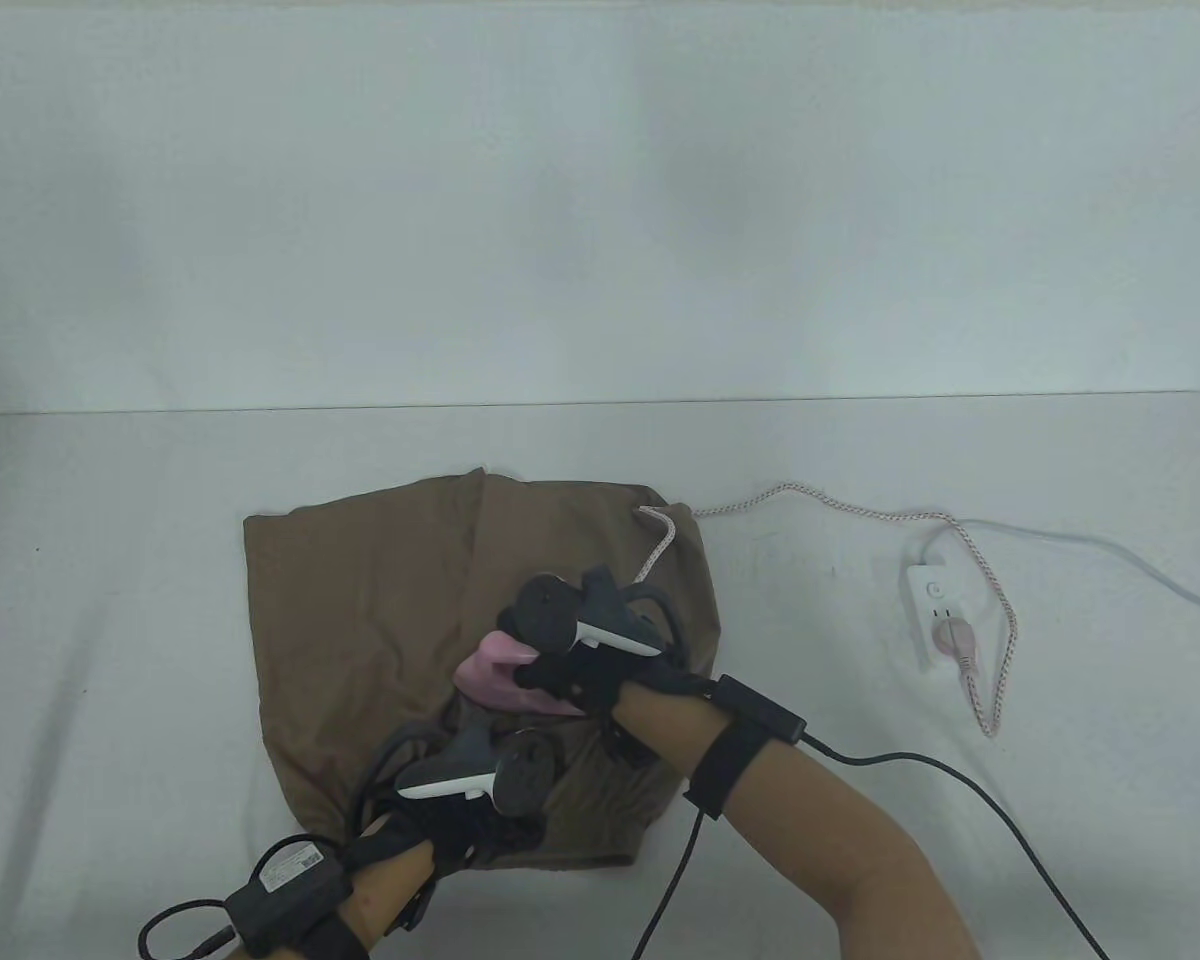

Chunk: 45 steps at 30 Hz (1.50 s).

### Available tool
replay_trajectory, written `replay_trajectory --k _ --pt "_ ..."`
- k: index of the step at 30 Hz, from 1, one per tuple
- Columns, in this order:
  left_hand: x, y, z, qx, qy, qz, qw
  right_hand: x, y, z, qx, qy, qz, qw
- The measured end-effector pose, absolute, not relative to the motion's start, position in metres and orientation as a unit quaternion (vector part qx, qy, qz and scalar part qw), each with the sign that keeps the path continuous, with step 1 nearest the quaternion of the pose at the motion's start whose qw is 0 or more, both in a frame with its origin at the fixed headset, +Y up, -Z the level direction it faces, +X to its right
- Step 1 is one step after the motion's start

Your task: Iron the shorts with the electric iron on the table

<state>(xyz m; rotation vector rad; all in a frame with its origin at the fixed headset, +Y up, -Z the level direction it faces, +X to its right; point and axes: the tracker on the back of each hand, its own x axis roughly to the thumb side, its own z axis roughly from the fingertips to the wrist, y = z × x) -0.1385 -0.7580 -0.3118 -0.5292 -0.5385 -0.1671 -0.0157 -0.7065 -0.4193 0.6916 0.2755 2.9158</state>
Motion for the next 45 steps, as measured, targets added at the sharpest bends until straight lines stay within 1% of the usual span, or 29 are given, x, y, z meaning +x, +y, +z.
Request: replay_trajectory --k 7,11,15,19,23,27,32,36,40,45 --pt "-0.138 -0.758 -0.312 -0.258 -0.263 -0.082 0.926 0.032 -0.706 -0.413 0.192 0.093 0.975 0.058" --pt "-0.138 -0.758 -0.311 -0.257 -0.262 -0.084 0.926 0.05 -0.705 -0.409 0.181 0.094 0.977 0.057" --pt "-0.138 -0.758 -0.311 -0.257 -0.262 -0.085 0.926 0.062 -0.704 -0.406 0.173 0.096 0.979 0.056" --pt "-0.138 -0.758 -0.311 -0.257 -0.263 -0.085 0.926 0.064 -0.705 -0.406 0.171 0.1 0.978 0.066" --pt "-0.138 -0.758 -0.311 -0.258 -0.263 -0.083 0.926 0.048 -0.706 -0.409 0.18 0.092 0.976 0.076" --pt "-0.138 -0.758 -0.311 -0.258 -0.263 -0.084 0.926 0.018 -0.706 -0.411 0.205 0.083 0.972 0.076" --pt "-0.139 -0.758 -0.312 -0.259 -0.261 -0.077 0.926 -0.019 -0.708 -0.412 0.231 0.089 0.964 0.096" --pt "-0.139 -0.758 -0.312 -0.26 -0.26 -0.077 0.927 -0.045 -0.707 -0.412 0.256 0.092 0.958 0.09" --pt "-0.139 -0.758 -0.312 -0.26 -0.26 -0.078 0.927 -0.057 -0.706 -0.413 0.265 0.097 0.956 0.081" --pt "-0.139 -0.758 -0.312 -0.26 -0.261 -0.077 0.926 -0.054 -0.705 -0.413 0.262 0.104 0.956 0.077"
